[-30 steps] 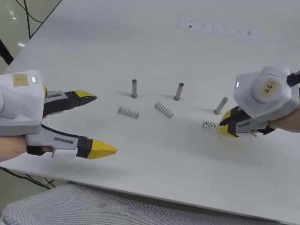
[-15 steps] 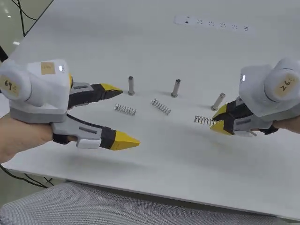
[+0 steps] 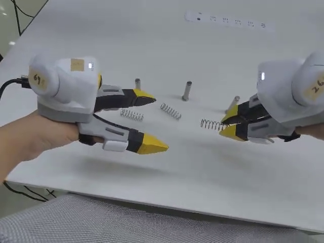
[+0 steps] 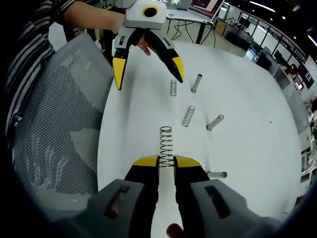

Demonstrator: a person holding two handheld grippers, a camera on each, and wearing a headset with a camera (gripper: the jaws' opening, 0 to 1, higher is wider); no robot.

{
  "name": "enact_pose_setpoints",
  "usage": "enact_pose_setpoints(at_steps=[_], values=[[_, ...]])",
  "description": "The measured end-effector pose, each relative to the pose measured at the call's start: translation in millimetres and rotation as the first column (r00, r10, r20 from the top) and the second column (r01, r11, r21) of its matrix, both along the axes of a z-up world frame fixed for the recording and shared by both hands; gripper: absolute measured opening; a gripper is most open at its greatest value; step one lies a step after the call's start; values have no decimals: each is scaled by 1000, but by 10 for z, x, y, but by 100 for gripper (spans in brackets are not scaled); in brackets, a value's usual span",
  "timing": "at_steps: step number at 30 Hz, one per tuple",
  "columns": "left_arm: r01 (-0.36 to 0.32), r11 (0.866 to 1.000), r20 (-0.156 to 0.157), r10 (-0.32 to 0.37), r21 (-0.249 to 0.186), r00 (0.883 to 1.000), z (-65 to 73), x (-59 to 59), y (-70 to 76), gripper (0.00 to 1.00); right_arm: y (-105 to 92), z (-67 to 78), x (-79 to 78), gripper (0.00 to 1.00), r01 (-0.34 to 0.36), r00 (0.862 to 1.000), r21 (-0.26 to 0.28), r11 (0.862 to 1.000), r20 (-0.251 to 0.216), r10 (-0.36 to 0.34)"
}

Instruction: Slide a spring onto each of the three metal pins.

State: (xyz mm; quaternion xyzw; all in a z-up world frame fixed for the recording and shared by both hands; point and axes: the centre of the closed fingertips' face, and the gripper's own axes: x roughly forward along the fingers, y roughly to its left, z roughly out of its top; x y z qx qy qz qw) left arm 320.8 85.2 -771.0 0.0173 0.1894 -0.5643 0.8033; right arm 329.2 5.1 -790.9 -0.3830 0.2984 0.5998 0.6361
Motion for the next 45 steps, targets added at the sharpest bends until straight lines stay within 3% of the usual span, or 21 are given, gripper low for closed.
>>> enact_pose_setpoints(at_steps=[5,16,25,45], values=[[50,999,2,-50,-11,999,32,10,-149,51,72,42,-26,13,-13,1000,22,1000,2,13],[108,994,25,-107,-36,994,76,6,-391,42,191,150,-97,13,-46,999,55,997,14,45],[134,990,30,-133,-51,991,105,-4,-455,24,214,178,-113,13,-63,998,59,996,18,62],[157,984,35,-154,-83,987,178,-57,-556,10,236,235,-154,13,-71,997,71,995,24,70]])
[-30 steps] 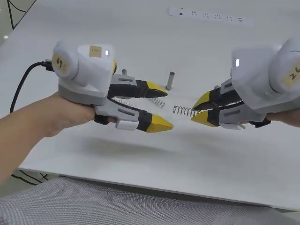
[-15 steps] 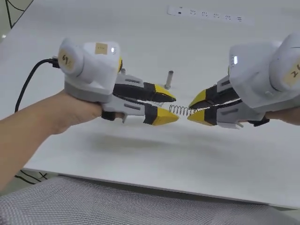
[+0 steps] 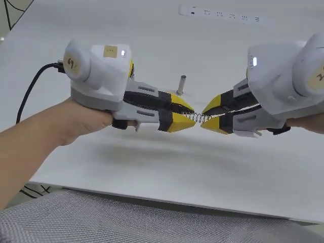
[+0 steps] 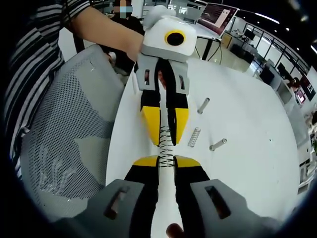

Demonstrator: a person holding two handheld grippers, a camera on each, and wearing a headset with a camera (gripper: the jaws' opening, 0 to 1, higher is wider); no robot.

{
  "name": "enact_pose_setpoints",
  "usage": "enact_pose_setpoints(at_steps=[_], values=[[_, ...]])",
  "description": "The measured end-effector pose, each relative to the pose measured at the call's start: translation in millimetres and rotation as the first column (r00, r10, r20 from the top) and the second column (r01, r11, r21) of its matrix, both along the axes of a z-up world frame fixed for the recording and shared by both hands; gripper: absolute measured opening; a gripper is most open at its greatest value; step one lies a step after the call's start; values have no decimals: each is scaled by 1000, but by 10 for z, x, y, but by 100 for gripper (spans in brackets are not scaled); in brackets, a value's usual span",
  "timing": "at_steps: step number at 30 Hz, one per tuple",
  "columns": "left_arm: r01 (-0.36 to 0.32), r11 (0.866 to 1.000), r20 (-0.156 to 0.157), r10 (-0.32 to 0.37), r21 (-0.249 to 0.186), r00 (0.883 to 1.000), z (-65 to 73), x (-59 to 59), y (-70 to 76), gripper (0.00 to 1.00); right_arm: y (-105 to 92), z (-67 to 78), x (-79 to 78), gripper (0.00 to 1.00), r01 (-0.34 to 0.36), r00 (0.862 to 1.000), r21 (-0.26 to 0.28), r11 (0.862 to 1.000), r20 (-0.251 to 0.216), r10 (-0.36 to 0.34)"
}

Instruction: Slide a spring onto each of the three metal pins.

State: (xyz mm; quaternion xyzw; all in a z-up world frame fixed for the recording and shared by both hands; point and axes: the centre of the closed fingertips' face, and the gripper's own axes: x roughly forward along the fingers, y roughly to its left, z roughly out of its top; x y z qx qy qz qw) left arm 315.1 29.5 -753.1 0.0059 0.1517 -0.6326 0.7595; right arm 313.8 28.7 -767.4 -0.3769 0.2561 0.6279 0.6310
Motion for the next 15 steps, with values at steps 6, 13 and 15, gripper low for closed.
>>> enact_pose_setpoints(at_steps=[6,13,15], values=[[6,1000,-1,-6,1,1000,-3,-21,4,9,0,9,-13,13,1,1000,3,1000,-1,-1],[24,1000,4,-24,6,1000,-3,-52,13,8,11,-3,-40,13,-3,1000,9,1000,-9,3],[32,999,0,-32,9,999,-14,-72,11,8,13,-15,-65,13,-1,1000,13,1000,-19,1]])
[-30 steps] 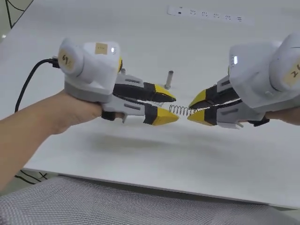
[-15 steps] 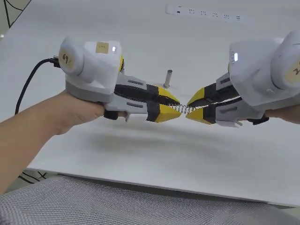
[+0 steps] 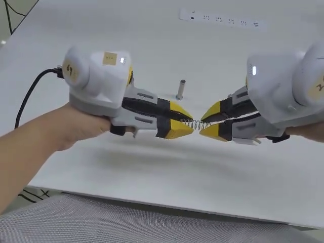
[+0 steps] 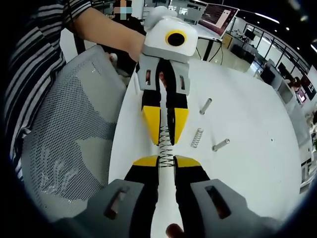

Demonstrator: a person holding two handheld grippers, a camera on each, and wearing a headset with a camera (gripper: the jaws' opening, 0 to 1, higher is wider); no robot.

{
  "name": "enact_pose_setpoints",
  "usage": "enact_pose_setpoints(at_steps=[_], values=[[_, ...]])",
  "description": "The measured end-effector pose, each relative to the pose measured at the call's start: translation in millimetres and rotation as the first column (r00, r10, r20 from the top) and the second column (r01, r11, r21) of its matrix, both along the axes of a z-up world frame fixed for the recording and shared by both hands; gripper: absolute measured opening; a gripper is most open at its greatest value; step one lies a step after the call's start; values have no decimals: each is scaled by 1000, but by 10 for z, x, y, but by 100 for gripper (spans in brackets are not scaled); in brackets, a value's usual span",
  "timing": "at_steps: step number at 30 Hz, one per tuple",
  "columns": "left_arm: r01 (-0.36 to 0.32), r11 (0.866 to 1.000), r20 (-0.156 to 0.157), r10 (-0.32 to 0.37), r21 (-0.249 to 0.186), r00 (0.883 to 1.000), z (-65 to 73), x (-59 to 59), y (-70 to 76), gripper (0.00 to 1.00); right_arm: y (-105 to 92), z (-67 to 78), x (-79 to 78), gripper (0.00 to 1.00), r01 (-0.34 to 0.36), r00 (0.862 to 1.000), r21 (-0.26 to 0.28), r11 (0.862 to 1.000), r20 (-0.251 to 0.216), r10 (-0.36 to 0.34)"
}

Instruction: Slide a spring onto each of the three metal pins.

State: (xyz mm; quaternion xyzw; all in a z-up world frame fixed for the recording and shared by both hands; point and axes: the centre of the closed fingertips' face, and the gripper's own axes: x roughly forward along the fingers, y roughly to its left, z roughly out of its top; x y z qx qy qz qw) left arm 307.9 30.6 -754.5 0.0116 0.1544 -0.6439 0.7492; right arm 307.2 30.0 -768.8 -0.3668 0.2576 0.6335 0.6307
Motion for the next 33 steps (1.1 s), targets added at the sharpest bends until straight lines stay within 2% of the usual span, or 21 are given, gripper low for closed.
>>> enact_pose_setpoints(at_steps=[8,11,16,19,22,28,33], values=[[23,1000,-9,-23,21,1000,-50,-30,-19,8,-42,-44,-31,14,38,999,27,999,-40,-37],[25,999,-12,-25,31,1000,-66,-33,-4,8,-98,-88,-50,14,29,999,3,1000,-26,-29],[23,999,-13,-23,33,1000,-59,-25,10,8,-103,-91,-64,14,31,999,18,999,-23,-30],[27,999,-13,-26,36,1000,-58,-28,9,8,-88,-81,-61,15,19,1000,23,1000,-1,-19],[33,999,-18,-33,41,999,-71,-42,0,8,-66,-62,-53,15,18,1000,33,999,1,-18],[39,998,-14,-39,42,999,-64,-53,-21,8,-72,-88,-81,13,-6,1000,18,1000,-2,6],[40,998,-18,-39,43,999,-66,-51,-11,8,-75,-63,-68,12,-10,1000,25,1000,18,9]])
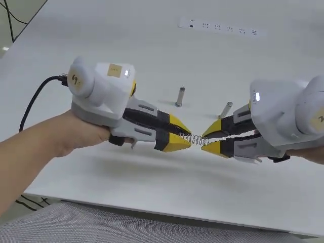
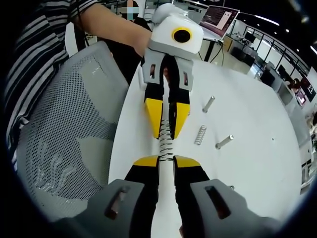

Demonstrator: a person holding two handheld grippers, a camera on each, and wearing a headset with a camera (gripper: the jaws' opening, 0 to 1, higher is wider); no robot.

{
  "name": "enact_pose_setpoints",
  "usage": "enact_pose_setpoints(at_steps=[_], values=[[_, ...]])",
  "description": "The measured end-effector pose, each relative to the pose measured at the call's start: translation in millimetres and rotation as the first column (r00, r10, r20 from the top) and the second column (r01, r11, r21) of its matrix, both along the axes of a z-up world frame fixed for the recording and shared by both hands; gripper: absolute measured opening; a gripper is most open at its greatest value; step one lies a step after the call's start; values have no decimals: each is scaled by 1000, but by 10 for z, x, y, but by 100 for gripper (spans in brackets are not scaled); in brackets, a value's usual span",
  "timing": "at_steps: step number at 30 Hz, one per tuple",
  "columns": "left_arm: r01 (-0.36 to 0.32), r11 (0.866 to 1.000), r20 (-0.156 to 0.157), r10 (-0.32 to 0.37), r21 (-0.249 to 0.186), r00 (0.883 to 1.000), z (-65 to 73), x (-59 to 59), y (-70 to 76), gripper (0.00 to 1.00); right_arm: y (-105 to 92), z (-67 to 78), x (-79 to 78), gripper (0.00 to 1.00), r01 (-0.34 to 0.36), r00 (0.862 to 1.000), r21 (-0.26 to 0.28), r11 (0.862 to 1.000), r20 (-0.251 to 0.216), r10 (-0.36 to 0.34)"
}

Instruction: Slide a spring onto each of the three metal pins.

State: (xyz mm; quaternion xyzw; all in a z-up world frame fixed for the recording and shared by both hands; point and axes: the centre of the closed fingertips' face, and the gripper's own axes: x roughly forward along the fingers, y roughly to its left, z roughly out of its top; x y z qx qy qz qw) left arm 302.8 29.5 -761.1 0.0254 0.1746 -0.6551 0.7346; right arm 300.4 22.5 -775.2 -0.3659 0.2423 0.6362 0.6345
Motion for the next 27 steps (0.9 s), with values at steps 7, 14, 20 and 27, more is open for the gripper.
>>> enact_pose_setpoints(at_steps=[7,14,20,27], values=[[-2,1000,3,2,18,1000,-40,0,10,8,6,62,8,12,-28,999,1,1000,33,28],[5,999,8,-6,46,1000,-116,-22,22,8,79,176,-3,11,-32,999,84,996,16,31],[3,999,4,-3,43,1000,-114,-5,32,8,102,174,8,11,-27,1000,111,993,12,26],[2,999,6,-2,48,1000,-121,-2,43,8,183,244,-31,11,-17,1000,147,989,1,17]])
